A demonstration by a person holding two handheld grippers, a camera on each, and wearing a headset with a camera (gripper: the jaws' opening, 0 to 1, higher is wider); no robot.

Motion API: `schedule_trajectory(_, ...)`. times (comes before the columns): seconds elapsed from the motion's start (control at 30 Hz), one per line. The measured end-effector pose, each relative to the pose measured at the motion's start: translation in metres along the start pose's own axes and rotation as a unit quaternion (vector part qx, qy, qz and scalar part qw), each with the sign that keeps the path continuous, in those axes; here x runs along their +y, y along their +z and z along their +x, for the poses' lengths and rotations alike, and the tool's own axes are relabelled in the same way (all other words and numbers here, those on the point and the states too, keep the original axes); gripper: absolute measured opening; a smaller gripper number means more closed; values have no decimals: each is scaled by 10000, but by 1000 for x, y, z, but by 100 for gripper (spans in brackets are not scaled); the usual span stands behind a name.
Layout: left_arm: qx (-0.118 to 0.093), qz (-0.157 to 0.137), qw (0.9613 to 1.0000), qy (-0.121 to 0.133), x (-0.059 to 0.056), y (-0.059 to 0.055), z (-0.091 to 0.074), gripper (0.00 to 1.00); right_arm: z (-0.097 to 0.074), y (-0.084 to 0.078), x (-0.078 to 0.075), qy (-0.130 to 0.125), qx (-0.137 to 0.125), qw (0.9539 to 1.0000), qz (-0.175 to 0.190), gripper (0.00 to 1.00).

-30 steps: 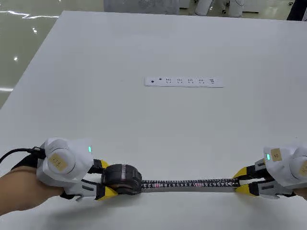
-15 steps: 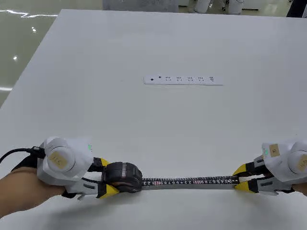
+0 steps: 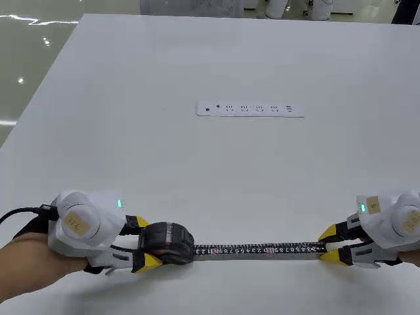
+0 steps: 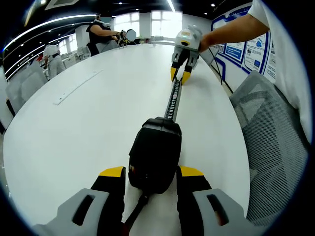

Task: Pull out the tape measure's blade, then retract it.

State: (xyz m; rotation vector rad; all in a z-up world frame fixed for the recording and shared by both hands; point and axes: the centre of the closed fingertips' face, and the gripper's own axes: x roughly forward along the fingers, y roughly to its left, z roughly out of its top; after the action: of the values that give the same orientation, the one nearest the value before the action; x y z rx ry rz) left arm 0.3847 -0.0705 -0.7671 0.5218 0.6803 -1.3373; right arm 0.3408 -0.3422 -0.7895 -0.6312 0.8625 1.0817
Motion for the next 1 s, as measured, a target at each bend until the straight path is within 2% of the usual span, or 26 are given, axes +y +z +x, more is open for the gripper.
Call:
schedule_trajectory(0.03, -25, -73, 10000, -31, -1, 1, -1, 39, 0, 0, 0, 15, -2, 10000, 24, 20)
schedule_trajectory(0.13, -28, 60, 10000, 37, 2, 3, -1, 39, -1, 3, -1, -13, -46, 10000, 73, 23)
schedule_trajectory(0.4, -39, -3, 10000, 37, 1, 3, -4, 42, -3, 4, 0, -72, -81, 9997, 202, 25)
schedule_trajectory(0.47, -29, 11, 9999, 126, 2, 2, -6, 44, -5, 11, 0, -99, -234, 9990, 369, 28)
schedule_trajectory(0.53, -48, -76, 9998, 198, 2, 0, -9, 47, -7, 12, -1, -182, -237, 9985, 460, 32)
schedule_trajectory(0.6, -122, -159, 9993, 329, 4, 1, -13, 49, -7, 13, 2, -160, -277, 9976, 614, 36)
schedule_trajectory(0.67, -176, -215, 9989, 382, 3, 3, -17, 50, -9, 17, 4, -213, -297, 9974, 620, 40)
schedule_trajectory(0.77, -244, -316, 9980, 494, 3, 4, -24, 53, -11, 23, 6, -251, -420, 9960, 746, 45)
schedule_trajectory(0.87, -327, -461, 9966, 595, 3, 5, -30, 55, -14, 27, 8, -333, -523, 9936, 946, 50)
schedule_trajectory(1.0, -411, -630, 9941, 775, 3, 3, -40, 59, -18, 28, 9, -513, -647, 9913, 1023, 54)
